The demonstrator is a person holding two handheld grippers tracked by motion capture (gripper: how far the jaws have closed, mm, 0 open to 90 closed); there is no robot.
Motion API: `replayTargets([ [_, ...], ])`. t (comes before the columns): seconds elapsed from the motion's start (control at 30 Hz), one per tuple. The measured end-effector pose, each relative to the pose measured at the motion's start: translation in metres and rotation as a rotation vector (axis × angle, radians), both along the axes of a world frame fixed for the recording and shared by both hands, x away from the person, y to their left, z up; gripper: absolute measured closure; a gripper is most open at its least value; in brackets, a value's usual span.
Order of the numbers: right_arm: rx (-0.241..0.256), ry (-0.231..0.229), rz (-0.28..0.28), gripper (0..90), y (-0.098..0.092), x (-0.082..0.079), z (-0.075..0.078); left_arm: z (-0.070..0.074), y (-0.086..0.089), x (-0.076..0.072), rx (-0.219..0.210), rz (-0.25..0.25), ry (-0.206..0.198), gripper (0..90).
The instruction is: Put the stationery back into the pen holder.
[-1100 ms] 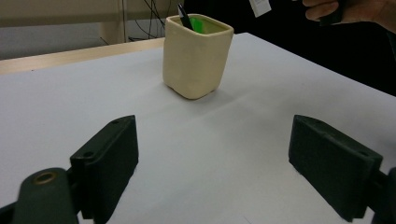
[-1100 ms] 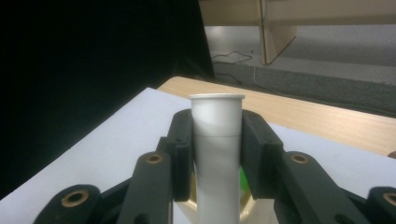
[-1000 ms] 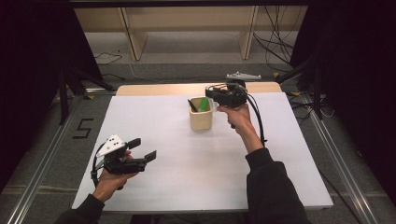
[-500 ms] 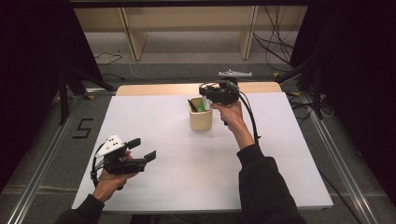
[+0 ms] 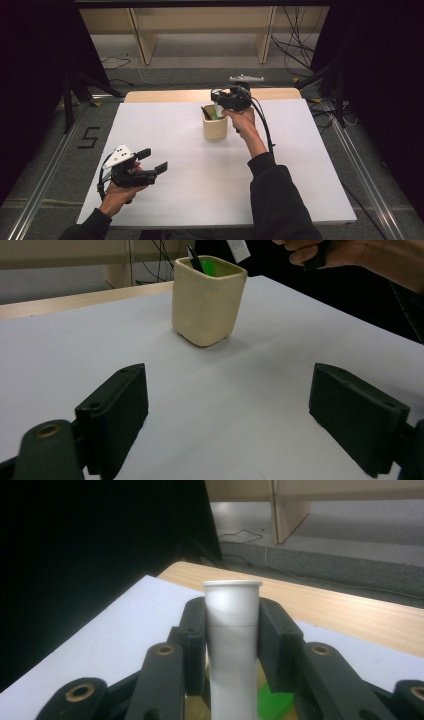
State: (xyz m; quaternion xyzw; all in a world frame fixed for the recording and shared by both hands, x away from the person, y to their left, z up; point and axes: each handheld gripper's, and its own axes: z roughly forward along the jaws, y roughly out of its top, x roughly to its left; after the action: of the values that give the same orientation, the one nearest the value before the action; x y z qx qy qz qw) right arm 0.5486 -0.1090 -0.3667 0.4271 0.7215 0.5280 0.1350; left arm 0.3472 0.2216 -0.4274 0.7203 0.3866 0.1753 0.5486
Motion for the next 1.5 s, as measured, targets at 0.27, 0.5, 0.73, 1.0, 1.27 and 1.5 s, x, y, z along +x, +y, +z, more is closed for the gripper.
replayTargets([
  [0.27, -0.007, 0.012, -0.006, 67.7, 0.003, 0.003, -0.004, 0.000, 0.000, 0.000, -0.001, 0.001, -0.002, 15.5],
  [0.5, -0.012, 0.015, -0.014, 67.6, 0.006, 0.006, -0.007, 0.000, 0.001, 0.000, -0.002, 0.002, -0.003, 15.5],
  [0.73, -0.024, 0.024, -0.022, 67.7, 0.008, 0.007, -0.012, 0.000, 0.000, 0.000, -0.002, 0.002, -0.003, 15.5],
  [1.0, -0.043, 0.029, -0.032, 67.6, 0.009, 0.008, -0.015, 0.000, 0.000, 0.000, 0.000, 0.001, -0.003, 15.5],
  [1.27, -0.068, 0.029, -0.039, 67.5, 0.012, 0.009, -0.019, 0.000, 0.001, 0.000, -0.001, 0.003, -0.003, 15.5],
  [1.5, -0.068, 0.055, -0.053, 58.1, 0.008, 0.009, -0.024, 0.000, 0.001, -0.001, 0.002, 0.003, -0.003, 15.5],
])
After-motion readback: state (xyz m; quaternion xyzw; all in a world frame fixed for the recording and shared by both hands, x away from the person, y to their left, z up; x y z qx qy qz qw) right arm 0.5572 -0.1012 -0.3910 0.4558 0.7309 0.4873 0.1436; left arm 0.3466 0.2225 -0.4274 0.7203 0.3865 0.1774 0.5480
